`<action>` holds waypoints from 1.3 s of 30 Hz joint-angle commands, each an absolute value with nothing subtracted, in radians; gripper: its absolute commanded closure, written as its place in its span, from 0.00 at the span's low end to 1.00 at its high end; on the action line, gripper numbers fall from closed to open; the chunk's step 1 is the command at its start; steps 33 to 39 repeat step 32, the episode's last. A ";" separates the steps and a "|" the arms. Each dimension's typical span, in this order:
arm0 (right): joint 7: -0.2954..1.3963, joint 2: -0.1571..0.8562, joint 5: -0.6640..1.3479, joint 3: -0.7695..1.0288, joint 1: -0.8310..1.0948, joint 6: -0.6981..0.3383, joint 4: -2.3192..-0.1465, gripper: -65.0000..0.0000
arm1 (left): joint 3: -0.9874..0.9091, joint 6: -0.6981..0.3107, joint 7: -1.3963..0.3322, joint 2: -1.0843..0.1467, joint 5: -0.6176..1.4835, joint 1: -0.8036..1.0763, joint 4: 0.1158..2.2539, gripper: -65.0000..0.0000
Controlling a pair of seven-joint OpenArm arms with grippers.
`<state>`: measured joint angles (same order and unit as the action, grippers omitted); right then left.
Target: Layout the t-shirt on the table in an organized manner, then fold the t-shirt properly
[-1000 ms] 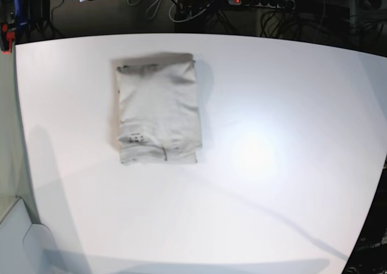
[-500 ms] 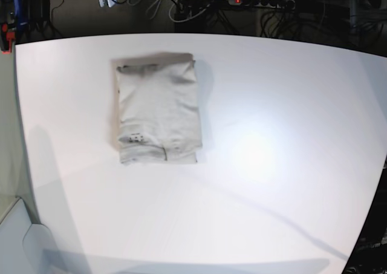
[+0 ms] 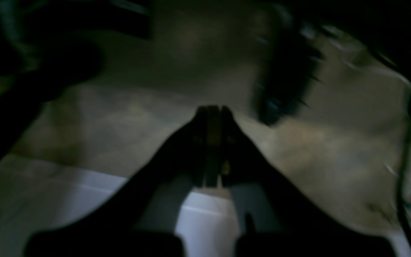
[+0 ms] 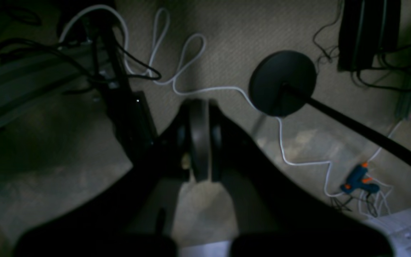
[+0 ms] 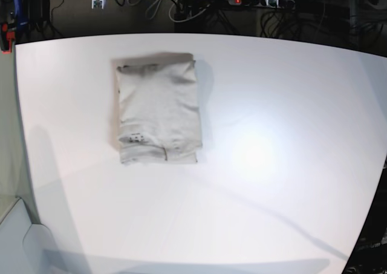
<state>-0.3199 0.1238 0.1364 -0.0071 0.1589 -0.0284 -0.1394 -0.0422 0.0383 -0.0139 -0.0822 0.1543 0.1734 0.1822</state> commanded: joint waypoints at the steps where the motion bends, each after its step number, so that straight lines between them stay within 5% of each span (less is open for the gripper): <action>1: -0.334 0.120 0.140 -0.005 0.170 -0.016 -0.140 1.00 | -0.042 0.067 -0.002 -0.082 0.160 0.182 0.180 1.00; 18: -0.331 0.099 0.139 -0.041 0.177 0.133 -0.139 1.00 | -0.033 0.101 0.012 -0.090 0.234 0.084 0.137 1.00; 23: -0.329 0.074 0.139 -0.045 0.177 0.268 -0.137 1.00 | -0.030 0.097 0.012 -0.090 0.232 0.076 0.137 1.00; 39: -0.329 0.047 0.139 -0.090 0.171 0.269 -0.137 1.00 | -0.038 0.096 0.093 -0.088 0.153 0.073 0.127 1.00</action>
